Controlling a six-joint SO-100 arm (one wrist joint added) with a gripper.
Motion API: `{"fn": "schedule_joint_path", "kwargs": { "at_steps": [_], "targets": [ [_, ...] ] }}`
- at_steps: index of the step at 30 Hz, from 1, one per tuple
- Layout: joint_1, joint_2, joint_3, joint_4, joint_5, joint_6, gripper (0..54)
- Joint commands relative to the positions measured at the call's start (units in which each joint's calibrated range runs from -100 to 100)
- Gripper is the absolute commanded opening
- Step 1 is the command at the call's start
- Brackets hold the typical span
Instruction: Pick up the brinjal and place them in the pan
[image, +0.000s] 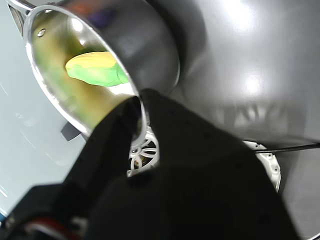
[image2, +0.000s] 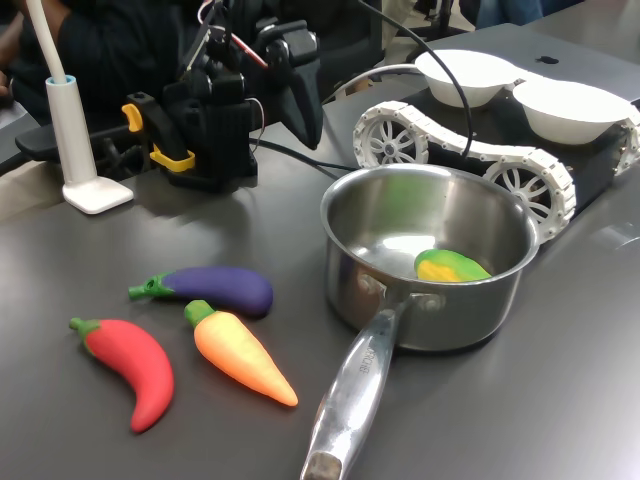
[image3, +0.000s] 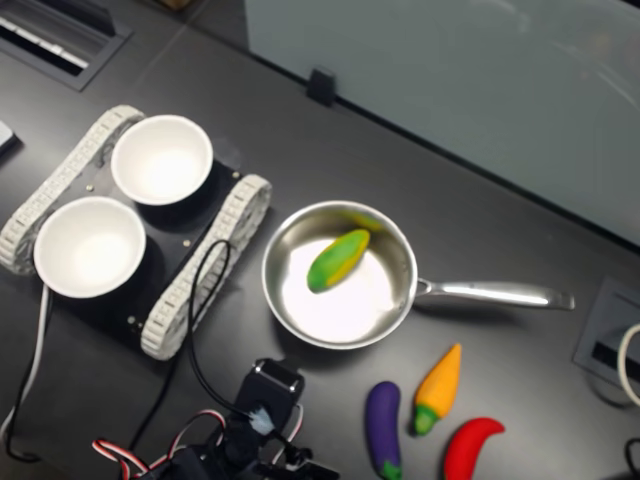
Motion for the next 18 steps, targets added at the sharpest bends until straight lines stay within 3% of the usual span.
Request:
{"fn": "schedule_joint_path", "kwargs": {
  "at_steps": [1, 18],
  "targets": [
    [0.75, 2.01, -9.55, 2.72, 0.49, -0.81, 0.2],
    [13.71, 14.24, -23.27, 2.46, 3.61, -3.25, 0.9]
  ]
}}
